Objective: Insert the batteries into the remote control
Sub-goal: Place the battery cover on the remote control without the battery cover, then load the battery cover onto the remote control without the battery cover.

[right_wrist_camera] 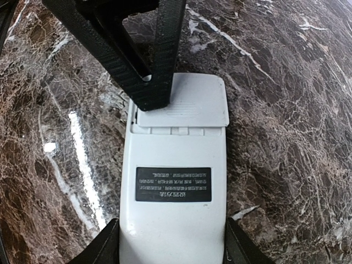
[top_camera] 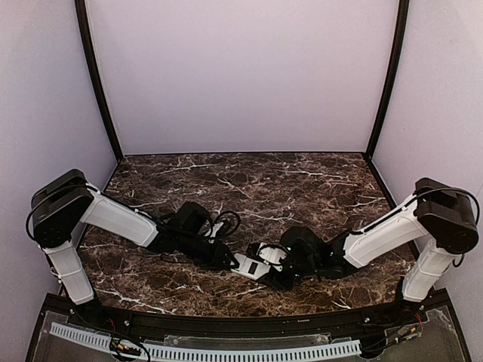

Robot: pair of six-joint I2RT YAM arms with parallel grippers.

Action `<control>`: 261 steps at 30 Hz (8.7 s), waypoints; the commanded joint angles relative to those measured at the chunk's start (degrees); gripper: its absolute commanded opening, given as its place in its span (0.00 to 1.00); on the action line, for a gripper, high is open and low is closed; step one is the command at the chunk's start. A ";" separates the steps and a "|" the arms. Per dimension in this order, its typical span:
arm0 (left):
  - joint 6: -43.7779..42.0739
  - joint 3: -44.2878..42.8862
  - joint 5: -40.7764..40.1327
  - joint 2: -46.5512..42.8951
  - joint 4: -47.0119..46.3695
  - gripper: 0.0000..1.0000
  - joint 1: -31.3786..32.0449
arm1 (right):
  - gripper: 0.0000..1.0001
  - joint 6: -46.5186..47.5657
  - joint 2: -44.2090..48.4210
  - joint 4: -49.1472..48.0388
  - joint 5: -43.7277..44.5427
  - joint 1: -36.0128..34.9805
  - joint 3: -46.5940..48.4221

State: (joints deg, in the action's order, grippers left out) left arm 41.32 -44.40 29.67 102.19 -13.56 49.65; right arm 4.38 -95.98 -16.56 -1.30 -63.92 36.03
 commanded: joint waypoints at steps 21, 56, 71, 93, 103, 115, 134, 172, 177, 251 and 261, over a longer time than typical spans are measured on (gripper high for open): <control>-5.64 -3.29 1.18 1.88 9.08 0.41 -0.72 | 0.00 0.98 0.88 -0.47 -0.34 -0.10 -1.13; -5.81 -6.25 3.97 5.07 7.11 0.35 -2.18 | 0.00 2.45 0.83 -1.13 -4.84 -0.14 -1.80; -3.84 -6.64 5.38 6.01 5.23 0.35 -2.88 | 0.00 3.04 0.76 -1.02 -5.16 -0.25 -1.91; 1.31 -7.19 6.23 7.49 4.59 0.38 -3.07 | 0.00 4.02 -0.05 -1.15 0.97 -1.98 -1.61; 2.50 -7.07 6.56 7.83 3.97 0.40 -3.09 | 0.00 5.04 -0.82 -1.02 5.00 -3.88 -1.19; 5.03 -5.81 7.75 8.19 0.91 0.40 -3.07 | 0.00 5.47 -1.94 -0.32 7.16 -5.21 -0.48; -2.17 -5.41 8.76 7.39 3.10 0.35 -2.10 | 0.00 4.71 -0.62 -0.82 6.33 -5.14 -1.13; -7.02 -2.49 5.99 1.27 5.21 0.45 -4.56 | 0.00 3.58 1.34 -0.87 1.52 -4.45 -2.46; -6.15 -1.44 6.01 0.35 3.98 0.42 -4.56 | 0.00 2.56 1.17 -0.35 1.54 -4.02 -2.05; -10.33 -5.30 5.12 7.55 10.35 0.24 1.24 | 0.00 -1.30 -0.81 -1.34 6.48 -2.62 -0.27; -11.67 -4.15 3.78 6.70 11.91 0.24 1.95 | 0.00 -3.01 -0.82 -1.74 8.50 -2.71 -0.50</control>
State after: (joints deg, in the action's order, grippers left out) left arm 30.85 -51.33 35.33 106.10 -4.27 47.90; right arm 1.72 -95.24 -15.35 -0.03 -67.29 35.66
